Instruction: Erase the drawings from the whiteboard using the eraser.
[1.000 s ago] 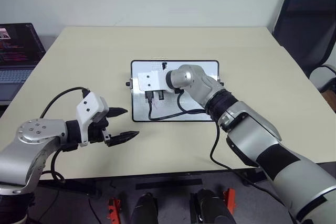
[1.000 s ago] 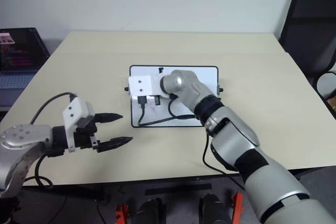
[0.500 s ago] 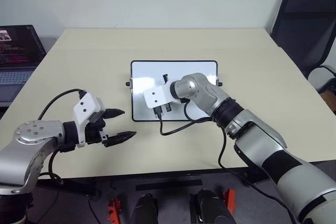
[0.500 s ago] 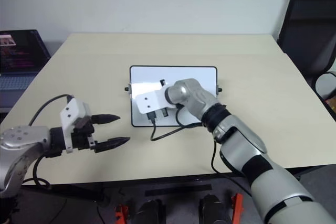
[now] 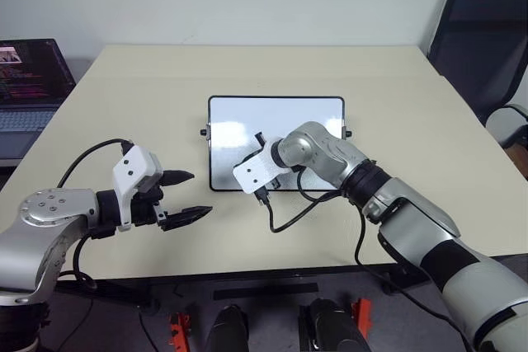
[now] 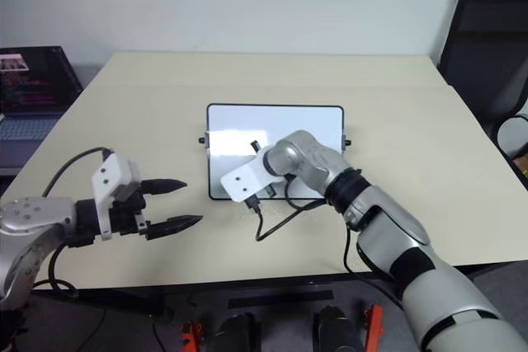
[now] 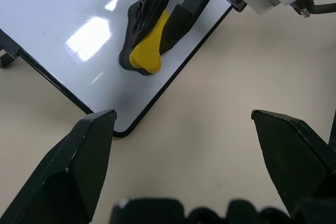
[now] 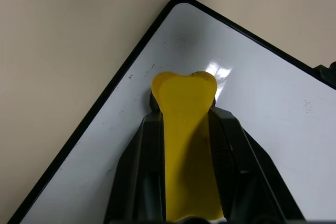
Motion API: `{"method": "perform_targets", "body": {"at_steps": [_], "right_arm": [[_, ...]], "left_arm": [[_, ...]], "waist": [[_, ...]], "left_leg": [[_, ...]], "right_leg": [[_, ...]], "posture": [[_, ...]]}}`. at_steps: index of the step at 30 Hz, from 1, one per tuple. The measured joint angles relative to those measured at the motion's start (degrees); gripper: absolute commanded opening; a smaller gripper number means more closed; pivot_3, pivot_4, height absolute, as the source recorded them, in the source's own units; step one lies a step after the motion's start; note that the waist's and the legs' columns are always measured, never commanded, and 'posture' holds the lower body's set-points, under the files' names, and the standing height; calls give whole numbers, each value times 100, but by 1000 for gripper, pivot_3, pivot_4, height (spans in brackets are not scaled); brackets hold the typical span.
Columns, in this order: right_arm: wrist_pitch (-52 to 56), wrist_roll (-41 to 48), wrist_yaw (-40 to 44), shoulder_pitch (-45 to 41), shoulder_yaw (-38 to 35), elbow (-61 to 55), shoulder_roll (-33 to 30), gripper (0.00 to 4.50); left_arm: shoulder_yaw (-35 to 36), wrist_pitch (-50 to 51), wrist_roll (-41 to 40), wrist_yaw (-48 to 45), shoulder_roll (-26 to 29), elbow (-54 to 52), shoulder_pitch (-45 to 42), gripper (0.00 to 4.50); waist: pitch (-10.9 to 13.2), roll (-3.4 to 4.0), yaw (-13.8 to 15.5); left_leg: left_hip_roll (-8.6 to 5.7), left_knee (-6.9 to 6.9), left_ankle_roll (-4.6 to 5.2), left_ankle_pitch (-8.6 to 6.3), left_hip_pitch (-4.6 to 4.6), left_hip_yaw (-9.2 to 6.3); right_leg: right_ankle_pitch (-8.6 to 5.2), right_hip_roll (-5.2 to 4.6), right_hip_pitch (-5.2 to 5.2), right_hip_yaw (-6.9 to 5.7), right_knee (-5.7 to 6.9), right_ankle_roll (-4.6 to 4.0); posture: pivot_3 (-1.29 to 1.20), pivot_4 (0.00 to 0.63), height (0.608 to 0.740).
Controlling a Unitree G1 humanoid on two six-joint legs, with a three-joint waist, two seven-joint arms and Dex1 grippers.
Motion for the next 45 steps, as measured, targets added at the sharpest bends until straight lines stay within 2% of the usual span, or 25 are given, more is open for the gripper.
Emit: {"method": "perform_targets", "body": {"at_steps": [5,9,14,18,22,25,28,32,34,35,37,45], "right_arm": [[219,-13,-1132,-249,-286,508,274,829],[479,33,-1521,-667,-686,843,147,829],[457,174,-1392,-666,-966,720,-242,826],[468,414,-1014,-197,-1283,177,-853,815],[676,730,97,798,-1452,-1005,-1681,814],[960,748,205,1186,-1493,-1418,-1714,803],[1309,738,-339,1219,-1605,-1374,-1591,795],[1667,715,-1251,1054,-1923,-1006,-1595,694],[1788,696,-1412,1028,-2037,-913,-1703,689],[1830,693,-1414,1031,-2045,-913,-1735,689],[1921,695,-1323,1137,-2048,-1045,-1772,689],[2302,744,-405,2073,-1918,-2408,-1905,677]], "left_arm": [[-2,0,-1,-62,6,1,-9,4500],[-4,1,-2,-71,6,0,-31,4500],[-43,9,-8,-62,5,-6,-262,4500],[-112,34,-13,-63,1,-22,-339,4500],[-266,70,-13,-79,-14,-12,-514,4500],[-389,84,-13,-90,-66,13,-724,4500],[-545,84,-24,-113,-82,14,-1000,4500],[-711,88,-25,-201,-101,46,-1207,4500],[-809,88,-25,-221,-152,57,-1323,4500],[-821,88,-25,-224,-164,76,-1346,4500],[-892,87,-22,-230,-185,153,-1432,4500],[-999,31,5,-263,-285,311,-1651,4500]], "waist": [[12,5,-23],[20,3,-9],[19,2,4],[14,-5,81],[-25,-31,159],[-37,-47,123],[-1,12,82],[31,35,45],[36,43,26],[38,46,9],[40,51,-29],[34,41,-36]], "left_leg": [[0,-1,0,0,-6,-2],[-1,0,2,2,-11,1],[-2,-12,3,2,-27,9],[-6,-11,1,0,-23,9],[-10,0,-2,-2,14,16],[-8,4,-37,-23,23,16],[-9,-2,-27,-19,-6,19],[-7,-2,18,9,-29,40],[-5,-6,24,10,-59,42],[-6,-8,32,14,-73,43],[-3,-9,54,28,-93,50],[5,-9,103,59,-87,165]], "right_leg": [[5,-1,-5,3,2,-9],[5,-5,-20,3,-2,-8],[-12,-6,0,-1,-4,8],[-20,-9,12,0,-8,17],[-21,-24,24,3,-18,15],[-20,-38,17,2,-49,12],[-3,-53,8,-6,-145,-15],[19,-66,-4,-4,-237,-52],[43,-69,-6,-10,-309,-92],[64,-69,-12,-11,-341,-126],[72,-70,1,-12,-386,-139],[74,-132,-30,-8,-388,-135]], "posture": [[0,150,740],[0,150,740],[0,150,740],[0,150,740],[0,150,740],[0,150,740],[0,150,740],[0,150,740],[0,150,740],[0,150,740],[0,150,740],[0,150,740]]}}
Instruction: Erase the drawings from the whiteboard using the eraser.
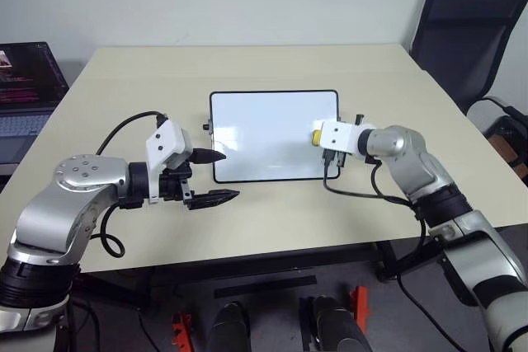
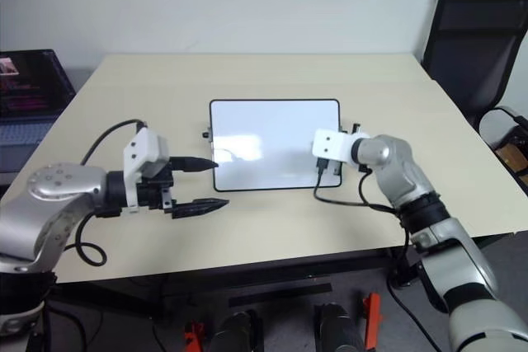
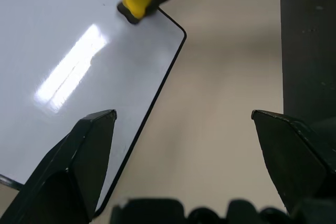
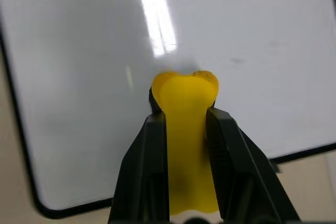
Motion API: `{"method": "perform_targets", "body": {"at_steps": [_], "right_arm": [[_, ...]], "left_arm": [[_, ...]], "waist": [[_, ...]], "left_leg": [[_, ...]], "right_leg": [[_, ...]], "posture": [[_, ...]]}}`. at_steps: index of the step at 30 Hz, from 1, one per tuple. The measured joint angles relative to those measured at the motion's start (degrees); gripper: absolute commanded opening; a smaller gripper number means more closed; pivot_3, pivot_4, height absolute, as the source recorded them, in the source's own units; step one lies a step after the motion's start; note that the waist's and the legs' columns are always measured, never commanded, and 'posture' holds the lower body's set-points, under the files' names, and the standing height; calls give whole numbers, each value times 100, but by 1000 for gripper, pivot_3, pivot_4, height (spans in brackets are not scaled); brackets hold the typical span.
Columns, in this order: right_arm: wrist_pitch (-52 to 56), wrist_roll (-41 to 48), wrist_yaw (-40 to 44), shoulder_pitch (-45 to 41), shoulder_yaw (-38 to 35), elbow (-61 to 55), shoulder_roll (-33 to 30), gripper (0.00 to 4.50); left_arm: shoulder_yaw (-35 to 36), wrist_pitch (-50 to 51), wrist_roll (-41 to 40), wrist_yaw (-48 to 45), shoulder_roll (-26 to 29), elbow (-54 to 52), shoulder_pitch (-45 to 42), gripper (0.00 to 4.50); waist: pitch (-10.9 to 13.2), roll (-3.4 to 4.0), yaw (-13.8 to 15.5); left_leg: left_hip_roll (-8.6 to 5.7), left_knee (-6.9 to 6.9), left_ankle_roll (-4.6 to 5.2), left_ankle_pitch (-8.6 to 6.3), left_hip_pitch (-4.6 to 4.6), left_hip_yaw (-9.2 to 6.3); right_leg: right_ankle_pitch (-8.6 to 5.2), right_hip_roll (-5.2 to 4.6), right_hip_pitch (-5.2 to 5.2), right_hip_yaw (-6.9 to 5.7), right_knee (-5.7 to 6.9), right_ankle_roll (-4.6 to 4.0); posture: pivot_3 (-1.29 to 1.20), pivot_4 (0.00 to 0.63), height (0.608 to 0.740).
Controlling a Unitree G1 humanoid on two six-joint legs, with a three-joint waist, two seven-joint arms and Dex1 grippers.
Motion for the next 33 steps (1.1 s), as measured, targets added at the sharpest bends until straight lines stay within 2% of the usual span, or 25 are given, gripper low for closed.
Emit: {"method": "perform_targets", "body": {"at_steps": [4,6,7,11,14,16,21,24,29,33], "right_arm": [[351,12,-91,289,-25,-578,142,677],[772,189,-53,470,-220,-1130,222,677],[1157,384,17,584,-408,-1617,298,676],[2823,1068,37,877,-1350,-3667,540,676],[3721,1188,-222,1304,-1922,-4448,533,675],[4309,1192,-517,1691,-2256,-4626,606,674],[5283,1425,-903,2372,-2699,-5039,652,674],[5717,1616,-1050,2726,-2842,-5106,656,674],[6255,1962,-1323,2782,-3160,-5171,763,674],[6485,2259,-1542,2813,-3397,-5051,969,674]], "left_arm": [[-1,-44,61,136,-84,91,-33,4500],[0,-77,157,274,-133,161,-49,4500],[4,-83,199,364,-167,212,-50,4500],[34,-169,230,547,-270,258,58,4500],[77,-187,216,653,-420,231,124,4500],[74,-188,211,728,-551,147,177,4500],[-42,-182,120,667,-691,38,30,4500],[-325,-182,-8,171,-647,-16,-184,4500],[-894,-268,-11,-623,-624,-11,-523,4500],[-1416,-441,37,-1113,-892,88,-1111,4500]], "waist": [[2,-2,-4],[9,-13,13],[15,-23,25],[18,-48,85],[15,-50,199],[16,-51,230],[16,-51,234],[16,-51,217],[16,-51,177],[16,-51,176]], "left_leg": [[-1,2,25,18,-5,34],[-9,10,29,23,-20,54],[-11,10,29,24,-24,65],[-15,10,9,12,-24,42],[17,-17,-59,-35,-27,5],[13,-1,-110,-72,-34,9],[14,-4,-109,-113,-49,6],[13,4,-110,-118,-53,12],[13,13,-102,-111,-41,7],[13,35,-84,-99,-16,4]], "right_leg": [[28,-11,-32,14,5,28],[124,-20,-51,34,9,104],[188,-24,-58,42,12,170],[243,-20,-83,33,101,256],[201,20,-94,-3,115,245],[161,20,-114,6,183,253],[128,26,-144,6,200,253],[125,24,-142,10,194,257],[113,29,-131,9,202,276],[113,29,-83,9,194,254]], "posture": [[0,150,740],[0,150,740],[0,150,740],[0,150,740],[0,150,740],[0,150,740],[0,150,740],[0,150,740],[0,150,740],[0,150,740]]}}
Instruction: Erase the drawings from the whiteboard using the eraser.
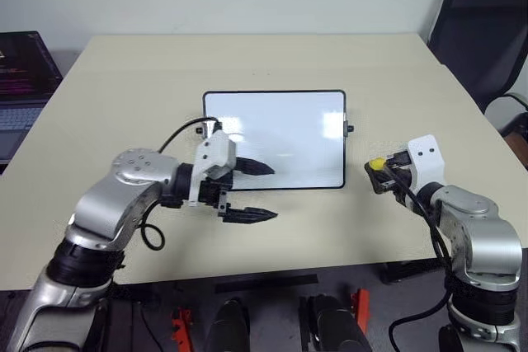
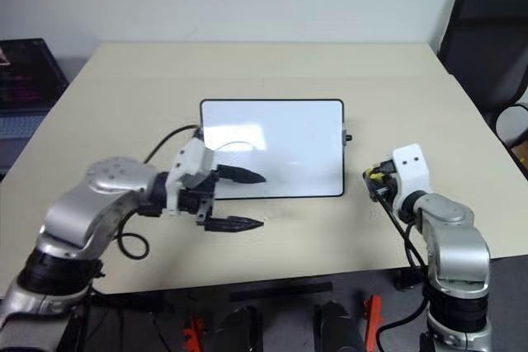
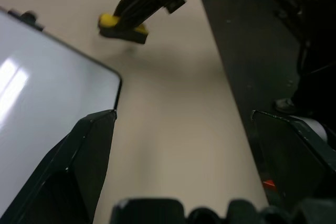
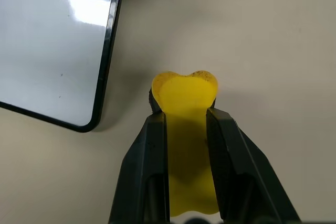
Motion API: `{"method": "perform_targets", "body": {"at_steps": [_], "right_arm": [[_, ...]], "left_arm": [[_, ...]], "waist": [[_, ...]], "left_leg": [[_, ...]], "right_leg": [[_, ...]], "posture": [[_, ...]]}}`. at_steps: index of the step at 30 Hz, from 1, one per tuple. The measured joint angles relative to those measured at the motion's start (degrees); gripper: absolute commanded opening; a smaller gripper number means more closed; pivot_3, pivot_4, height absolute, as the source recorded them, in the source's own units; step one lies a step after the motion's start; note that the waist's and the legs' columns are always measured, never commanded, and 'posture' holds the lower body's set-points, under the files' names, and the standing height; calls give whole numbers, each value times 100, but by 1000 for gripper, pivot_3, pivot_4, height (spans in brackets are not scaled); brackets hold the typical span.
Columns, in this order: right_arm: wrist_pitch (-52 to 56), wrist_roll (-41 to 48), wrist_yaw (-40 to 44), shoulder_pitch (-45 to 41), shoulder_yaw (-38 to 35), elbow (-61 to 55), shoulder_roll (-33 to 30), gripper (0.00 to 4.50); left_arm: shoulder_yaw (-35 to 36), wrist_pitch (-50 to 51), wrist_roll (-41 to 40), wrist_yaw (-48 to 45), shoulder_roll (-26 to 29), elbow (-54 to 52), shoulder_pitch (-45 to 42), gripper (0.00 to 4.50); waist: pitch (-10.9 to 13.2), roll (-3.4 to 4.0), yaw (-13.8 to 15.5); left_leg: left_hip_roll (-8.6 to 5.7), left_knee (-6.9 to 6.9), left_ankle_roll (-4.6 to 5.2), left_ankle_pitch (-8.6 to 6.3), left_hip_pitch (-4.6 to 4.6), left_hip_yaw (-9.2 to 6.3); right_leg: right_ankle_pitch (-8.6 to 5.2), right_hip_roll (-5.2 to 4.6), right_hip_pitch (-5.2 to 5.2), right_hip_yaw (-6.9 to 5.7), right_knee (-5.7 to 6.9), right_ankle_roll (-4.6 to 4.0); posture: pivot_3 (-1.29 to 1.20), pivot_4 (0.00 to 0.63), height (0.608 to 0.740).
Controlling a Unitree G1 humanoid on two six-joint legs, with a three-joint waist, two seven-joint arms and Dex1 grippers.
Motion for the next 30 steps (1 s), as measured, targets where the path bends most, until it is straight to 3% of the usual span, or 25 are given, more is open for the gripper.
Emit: {"method": "perform_targets", "body": {"at_steps": [6,13,24,30], "right_arm": [[-23,253,-326,-4,-223,569,22,674],[-344,493,-661,-216,-342,1172,-32,674],[-702,853,-898,-395,-361,1705,-92,4407],[-998,1217,-774,-335,-335,915,-183,4462]], "left_arm": [[-525,-236,222,-295,-668,703,-888,4500],[-880,-772,744,-575,-880,1473,-1042,4500],[-813,-1074,1002,-460,-1009,1694,-1023,4500],[-74,-852,987,606,-998,1347,-319,4500]], "waist": [[0,0,0],[-1,3,-35],[0,3,-18],[3,8,-28]], "left_leg": [[-4,42,2,0,1,-8],[-1,40,3,0,0,-17],[-1,41,3,0,0,-19],[0,40,3,0,-1,-22]], "right_leg": [[8,2,25,4,2,10],[9,11,23,5,7,11],[25,13,25,5,9,39],[26,14,24,5,12,43]], "posture": [[0,150,740],[0,150,740],[0,150,740],[0,150,740]]}}
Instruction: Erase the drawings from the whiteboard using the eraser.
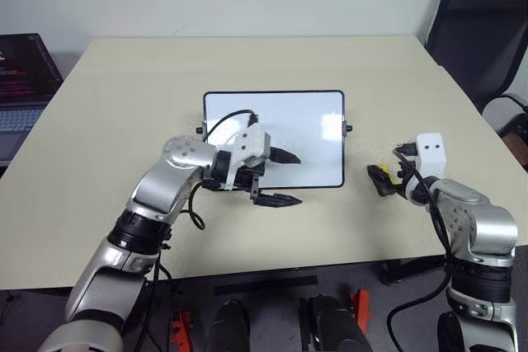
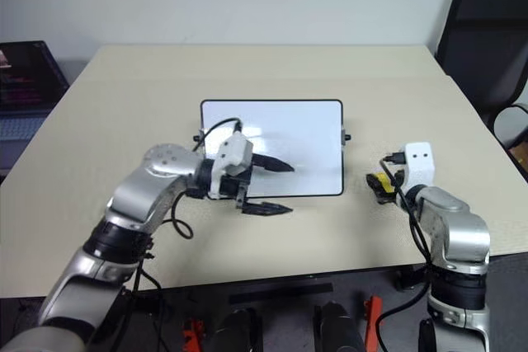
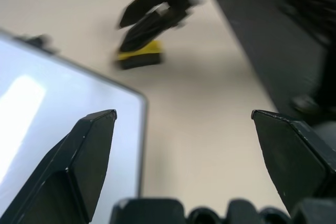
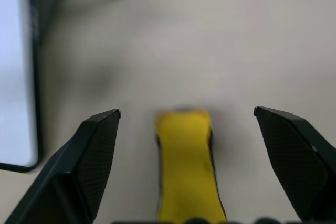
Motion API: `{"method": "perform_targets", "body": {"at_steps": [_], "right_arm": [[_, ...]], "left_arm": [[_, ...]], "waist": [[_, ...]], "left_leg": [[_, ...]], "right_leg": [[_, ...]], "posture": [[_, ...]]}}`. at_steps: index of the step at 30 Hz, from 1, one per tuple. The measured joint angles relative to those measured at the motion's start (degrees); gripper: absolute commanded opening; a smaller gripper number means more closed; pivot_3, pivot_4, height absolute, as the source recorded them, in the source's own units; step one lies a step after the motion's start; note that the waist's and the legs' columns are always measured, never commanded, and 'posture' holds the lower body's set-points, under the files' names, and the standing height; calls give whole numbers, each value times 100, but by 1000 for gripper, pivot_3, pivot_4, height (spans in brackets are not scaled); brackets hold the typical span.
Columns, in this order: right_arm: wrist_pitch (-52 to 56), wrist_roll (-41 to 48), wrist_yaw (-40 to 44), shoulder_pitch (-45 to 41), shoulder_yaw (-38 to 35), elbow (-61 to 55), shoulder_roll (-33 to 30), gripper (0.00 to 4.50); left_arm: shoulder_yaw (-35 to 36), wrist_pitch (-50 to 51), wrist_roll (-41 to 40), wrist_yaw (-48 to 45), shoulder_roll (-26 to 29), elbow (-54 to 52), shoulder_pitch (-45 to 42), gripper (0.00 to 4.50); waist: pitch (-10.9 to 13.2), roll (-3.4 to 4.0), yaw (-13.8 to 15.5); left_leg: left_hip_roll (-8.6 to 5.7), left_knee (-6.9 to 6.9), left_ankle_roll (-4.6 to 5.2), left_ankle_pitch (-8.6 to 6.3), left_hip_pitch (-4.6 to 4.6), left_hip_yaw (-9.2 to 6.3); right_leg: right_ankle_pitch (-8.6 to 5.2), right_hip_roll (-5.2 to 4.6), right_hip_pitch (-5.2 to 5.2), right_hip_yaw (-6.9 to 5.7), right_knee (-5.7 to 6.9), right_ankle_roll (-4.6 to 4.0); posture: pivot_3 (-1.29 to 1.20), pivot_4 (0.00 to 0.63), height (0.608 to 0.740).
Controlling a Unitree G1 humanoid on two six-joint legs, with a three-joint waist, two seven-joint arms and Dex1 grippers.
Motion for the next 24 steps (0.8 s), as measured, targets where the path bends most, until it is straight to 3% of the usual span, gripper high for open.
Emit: {"method": "perform_targets", "body": {"at_steps": [5,9,12,17,24], "right_arm": [[-668,328,208,801,548,-1145,49,4462],[-2399,-143,-6,1776,1218,-1103,313,4462],[-3954,-390,-582,2883,1121,-930,1096,4462],[-5032,-454,-832,3684,699,-652,1277,4462],[-5091,-34,-653,3469,648,-198,1193,4462]], "left_arm": [[1229,868,-270,1438,-30,-1258,1399,4500],[2010,1245,-345,2940,-842,-2391,2462,4500],[2499,984,161,4324,-1681,-2960,3493,4500],[2528,637,851,5354,-2076,-2936,3947,4500],[2582,590,915,5752,-2185,-2940,4273,4500]], "waist": [[-1,-1,10],[-6,-3,52],[-26,-13,56],[-31,-22,66],[-41,-10,-133]], "left_leg": [[36,-1,-8,-7,0,-2],[42,12,-9,-7,4,1],[45,14,-12,-8,9,2],[50,32,-43,-26,17,5],[70,32,-42,-28,14,3]], "right_leg": [[-1,31,2,-6,-5,-4],[-10,36,9,-4,-8,-36],[-12,37,13,-3,-7,-44],[8,39,7,1,-25,-65],[29,40,13,-11,-129,-99]], "posture": [[0,150,740],[0,150,740],[0,150,740],[0,150,740],[0,150,740]]}}
